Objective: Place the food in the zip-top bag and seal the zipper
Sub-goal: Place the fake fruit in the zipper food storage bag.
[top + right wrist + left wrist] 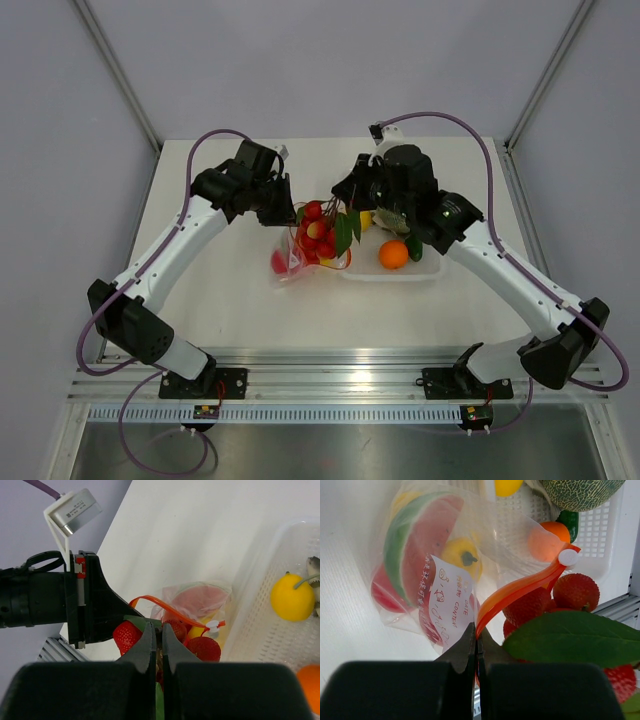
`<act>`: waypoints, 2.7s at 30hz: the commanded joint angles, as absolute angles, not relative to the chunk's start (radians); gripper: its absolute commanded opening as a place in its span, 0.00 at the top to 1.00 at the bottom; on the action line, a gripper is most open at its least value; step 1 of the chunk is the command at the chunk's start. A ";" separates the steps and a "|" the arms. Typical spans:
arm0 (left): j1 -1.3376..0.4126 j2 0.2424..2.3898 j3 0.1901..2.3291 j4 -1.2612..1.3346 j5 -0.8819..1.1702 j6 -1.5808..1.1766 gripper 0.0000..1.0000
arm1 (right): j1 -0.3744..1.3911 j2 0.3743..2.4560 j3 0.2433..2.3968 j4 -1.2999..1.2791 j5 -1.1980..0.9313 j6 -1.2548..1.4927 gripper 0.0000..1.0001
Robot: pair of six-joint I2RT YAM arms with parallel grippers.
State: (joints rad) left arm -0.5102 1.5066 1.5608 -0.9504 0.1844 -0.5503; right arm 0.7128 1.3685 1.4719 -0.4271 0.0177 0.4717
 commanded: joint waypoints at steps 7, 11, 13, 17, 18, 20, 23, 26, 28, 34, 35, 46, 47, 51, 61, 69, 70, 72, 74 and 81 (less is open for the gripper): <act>-0.511 1.462 1.601 -0.936 0.219 -0.545 1.00 | 0.747 1.365 1.414 -0.322 0.061 0.495 1.00; -0.511 1.466 1.600 -0.933 0.221 -0.546 1.00 | 0.767 1.373 1.404 -0.334 0.093 0.494 1.00; -0.511 1.471 1.597 -0.930 0.222 -0.546 1.00 | 0.793 1.376 1.414 -0.342 0.109 0.489 1.00; -0.511 1.480 1.597 -0.933 0.229 -0.541 1.00 | 0.833 1.379 1.445 -0.348 0.136 0.482 1.00; -0.511 1.480 1.595 -0.933 0.229 -0.541 1.00 | 0.841 1.381 1.450 -0.345 0.140 0.482 1.00; -0.511 1.482 1.595 -0.934 0.227 -0.537 1.00 | 0.859 1.387 1.463 -0.347 0.141 0.483 1.00; -0.511 1.485 1.595 -0.937 0.224 -0.537 1.00 | 0.879 1.394 1.483 -0.348 0.155 0.486 1.00; -0.511 1.485 1.600 -0.936 0.230 -0.540 1.00 | 0.881 1.408 1.505 -0.356 0.155 0.488 1.00; -0.511 1.486 1.603 -0.937 0.229 -0.537 1.00 | 0.881 1.414 1.508 -0.353 0.153 0.489 1.00; -0.511 1.491 1.600 -0.946 0.215 -0.534 1.00 | 0.882 1.420 1.517 -0.337 0.107 0.506 1.00; -0.511 1.494 1.600 -0.946 0.218 -0.535 1.00 | 0.887 1.422 1.520 -0.337 0.104 0.506 1.00; -0.511 1.491 1.612 -0.962 0.207 -0.534 1.00 | 0.887 1.471 1.470 -0.333 0.130 0.499 1.00; -0.511 1.491 1.612 -0.962 0.207 -0.535 1.00 | 0.887 1.479 1.470 -0.337 0.135 0.494 1.00; -0.511 1.486 1.601 -0.951 0.221 -0.541 1.00 | 0.885 1.508 1.471 -0.368 0.199 0.476 1.00; -0.511 1.460 1.608 -0.956 0.221 -0.552 1.00 | 0.857 1.536 1.460 -0.376 0.261 0.456 1.00; -0.511 1.440 1.646 -0.925 0.311 -0.590 1.00 | 0.857 1.574 1.558 -0.327 0.347 0.351 1.00; -0.511 1.446 1.664 -0.925 0.330 -0.595 1.00 | 0.857 1.577 1.557 -0.313 0.357 0.348 1.00; -0.511 1.457 1.683 -0.925 0.344 -0.601 1.00 | 0.857 1.568 1.530 -0.226 0.380 0.341 1.00; -0.511 1.468 1.700 -0.922 0.366 -0.610 1.00 | 0.857 1.525 1.418 -0.120 0.374 0.331 1.00; -0.486 1.509 1.640 -0.873 0.393 -0.632 1.00 | 0.862 1.474 1.183 0.136 0.279 0.319 1.00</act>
